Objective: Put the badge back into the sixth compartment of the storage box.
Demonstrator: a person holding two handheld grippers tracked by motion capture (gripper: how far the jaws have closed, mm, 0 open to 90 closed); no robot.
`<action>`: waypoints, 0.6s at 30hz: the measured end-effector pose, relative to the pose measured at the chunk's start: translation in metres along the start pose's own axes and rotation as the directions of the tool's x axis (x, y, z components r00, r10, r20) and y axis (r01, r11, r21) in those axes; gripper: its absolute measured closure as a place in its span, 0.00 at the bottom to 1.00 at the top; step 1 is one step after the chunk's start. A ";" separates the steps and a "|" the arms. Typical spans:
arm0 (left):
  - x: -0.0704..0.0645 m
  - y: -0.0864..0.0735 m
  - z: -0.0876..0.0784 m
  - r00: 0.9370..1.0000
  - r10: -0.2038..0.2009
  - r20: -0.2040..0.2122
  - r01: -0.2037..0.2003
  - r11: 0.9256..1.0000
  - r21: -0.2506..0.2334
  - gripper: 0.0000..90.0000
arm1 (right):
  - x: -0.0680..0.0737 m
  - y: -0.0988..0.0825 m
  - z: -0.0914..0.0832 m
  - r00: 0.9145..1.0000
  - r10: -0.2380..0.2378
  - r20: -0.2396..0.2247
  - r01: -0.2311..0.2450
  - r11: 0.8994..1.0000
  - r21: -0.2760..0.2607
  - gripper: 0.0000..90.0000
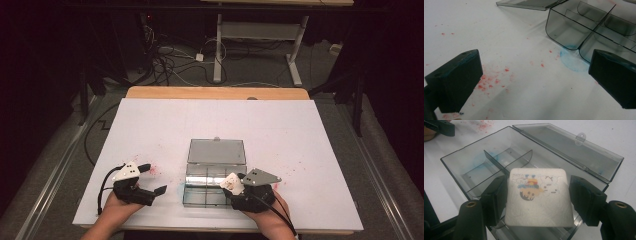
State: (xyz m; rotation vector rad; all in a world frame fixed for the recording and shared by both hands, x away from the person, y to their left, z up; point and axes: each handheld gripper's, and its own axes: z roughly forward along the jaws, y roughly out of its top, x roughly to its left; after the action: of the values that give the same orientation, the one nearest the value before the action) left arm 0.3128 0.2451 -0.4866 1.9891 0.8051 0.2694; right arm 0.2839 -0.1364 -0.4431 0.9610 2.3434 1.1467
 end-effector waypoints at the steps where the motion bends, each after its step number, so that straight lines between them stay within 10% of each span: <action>1: 0.000 0.000 0.000 1.000 0.000 0.000 0.000 1.000 0.000 0.00 | 0.000 0.000 0.000 1.000 0.000 0.000 0.000 1.000 0.001 0.37; 18: 0.000 0.000 0.000 1.000 0.002 0.004 -0.002 1.000 0.003 0.00 | 0.005 -0.005 0.009 1.000 -0.003 -0.012 0.003 0.999 0.052 0.37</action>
State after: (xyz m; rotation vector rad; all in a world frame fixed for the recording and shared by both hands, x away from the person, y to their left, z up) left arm 0.3131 0.2448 -0.4866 1.9928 0.8017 0.2646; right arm 0.2838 -0.1303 -0.4531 0.9707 2.3942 1.0979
